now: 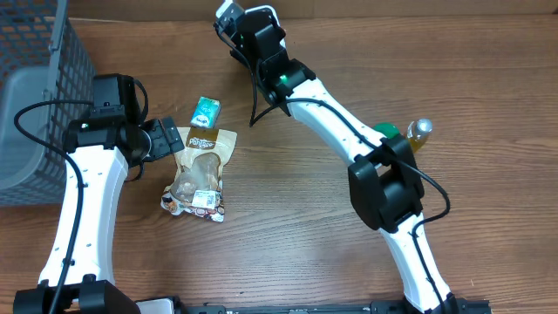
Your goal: Scan the item barcode
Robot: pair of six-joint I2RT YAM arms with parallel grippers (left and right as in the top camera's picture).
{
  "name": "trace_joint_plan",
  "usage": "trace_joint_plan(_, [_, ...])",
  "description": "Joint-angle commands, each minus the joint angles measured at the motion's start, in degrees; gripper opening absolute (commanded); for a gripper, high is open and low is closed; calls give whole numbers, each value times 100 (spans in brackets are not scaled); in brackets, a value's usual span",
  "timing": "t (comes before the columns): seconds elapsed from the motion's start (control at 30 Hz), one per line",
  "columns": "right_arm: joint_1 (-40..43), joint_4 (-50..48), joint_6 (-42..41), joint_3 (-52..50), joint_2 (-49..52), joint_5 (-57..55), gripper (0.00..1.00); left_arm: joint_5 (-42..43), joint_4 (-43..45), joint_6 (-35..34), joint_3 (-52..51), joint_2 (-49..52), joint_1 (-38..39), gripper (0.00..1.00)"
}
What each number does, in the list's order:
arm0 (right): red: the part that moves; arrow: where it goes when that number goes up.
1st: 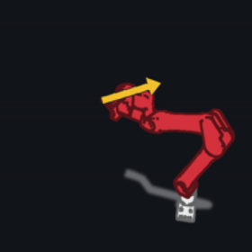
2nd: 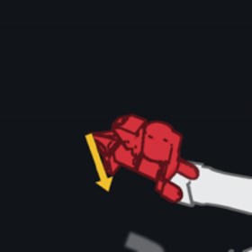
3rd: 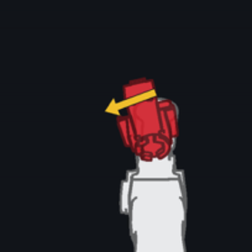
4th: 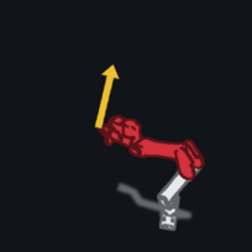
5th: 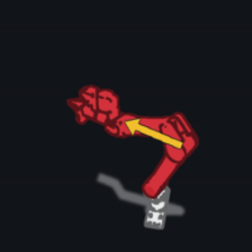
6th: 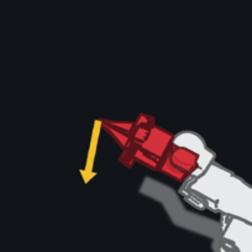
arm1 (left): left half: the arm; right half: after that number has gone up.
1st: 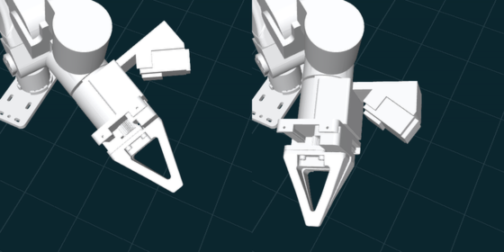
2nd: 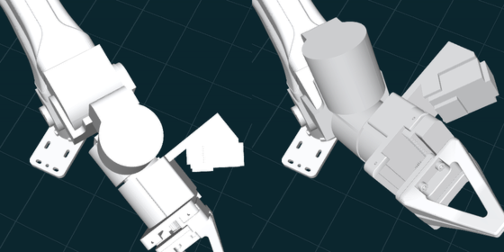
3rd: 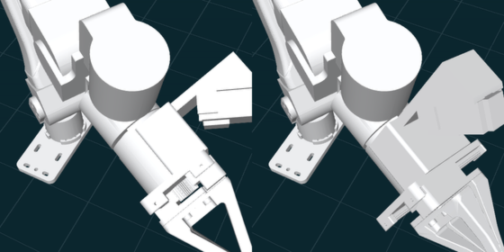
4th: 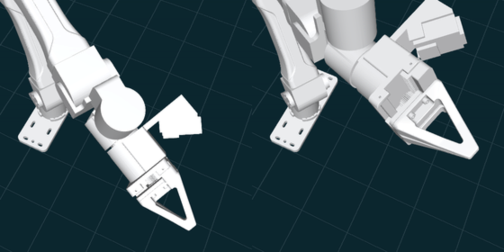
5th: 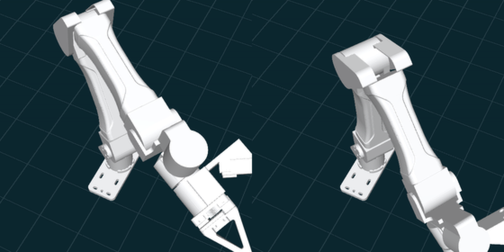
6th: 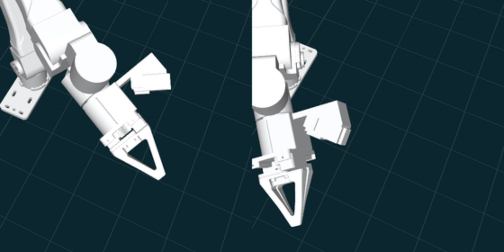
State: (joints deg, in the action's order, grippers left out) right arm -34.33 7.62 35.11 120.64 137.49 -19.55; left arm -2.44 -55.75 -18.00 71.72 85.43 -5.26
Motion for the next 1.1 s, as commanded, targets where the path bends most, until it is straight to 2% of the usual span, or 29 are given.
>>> trace_joint_plan(0.0, [44, -278, 442, 33, 170, -192, 4, -72, 9, 20, 39, 50, 2, 100])
trace_joint_plan(0.33, [195, -599, 396, 33, 538, -199, 4, -72, 9, 20, 39, 50, 2, 100])
trace_joint_plan(0.5, [195, -518, 361, 33, 566, 367, 4, -72, 9, 20, 39, 50, 2, 100])
trace_joint_plan(0.73, [201, -461, -577, 33, 595, 765, 4, -72, 9, 20, 39, 50, 2, 100])
trace_joint_plan(1.0, [284, -323, -697, 31, 752, 798, 4, -72, 9, 20, 39, 50, 2, 100])
trace_joint_plan(1.07, [291, -234, -833, 17, 752, 962, 7, -72, 9, 20, 39, 50, 2, 100])
